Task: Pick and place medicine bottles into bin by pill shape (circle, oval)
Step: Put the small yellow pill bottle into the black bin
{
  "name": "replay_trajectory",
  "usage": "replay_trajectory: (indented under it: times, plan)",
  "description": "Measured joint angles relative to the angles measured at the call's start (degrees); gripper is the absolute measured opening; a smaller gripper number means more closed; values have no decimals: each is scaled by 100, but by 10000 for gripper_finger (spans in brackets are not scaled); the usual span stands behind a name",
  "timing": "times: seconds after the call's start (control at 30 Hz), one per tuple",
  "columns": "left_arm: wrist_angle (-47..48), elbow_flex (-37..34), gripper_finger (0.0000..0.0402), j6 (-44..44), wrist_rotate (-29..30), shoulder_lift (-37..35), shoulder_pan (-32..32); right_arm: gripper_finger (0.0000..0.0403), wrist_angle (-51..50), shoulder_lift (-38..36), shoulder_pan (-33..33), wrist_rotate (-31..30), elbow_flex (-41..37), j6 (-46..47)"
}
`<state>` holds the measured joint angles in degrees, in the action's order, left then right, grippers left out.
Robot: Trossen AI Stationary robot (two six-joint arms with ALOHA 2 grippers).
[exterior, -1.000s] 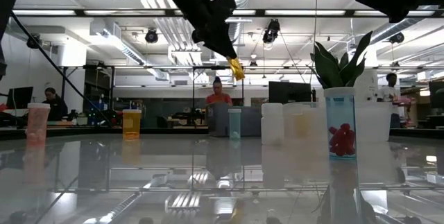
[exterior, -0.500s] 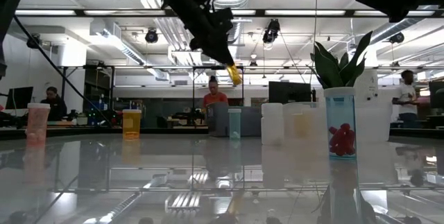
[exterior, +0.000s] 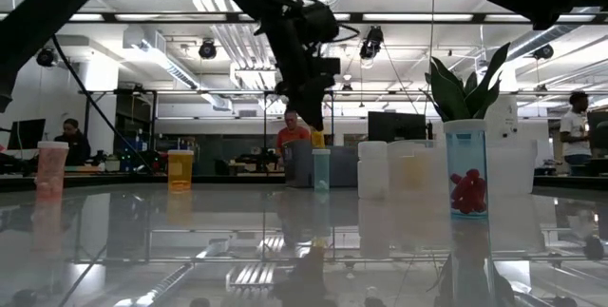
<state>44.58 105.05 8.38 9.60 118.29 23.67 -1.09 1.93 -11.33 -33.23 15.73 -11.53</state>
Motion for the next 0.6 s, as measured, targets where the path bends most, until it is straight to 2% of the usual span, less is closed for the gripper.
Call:
replay_trajectory:
  times: [0.33, 0.6]
  plan:
    - [190, 140, 94, 104, 15, 401, 339, 224, -6, 0, 0, 0, 0, -2]
    - [149, 47, 94, 103, 13, 427, 386, 224, -23, 0, 0, -18, 0, -4]
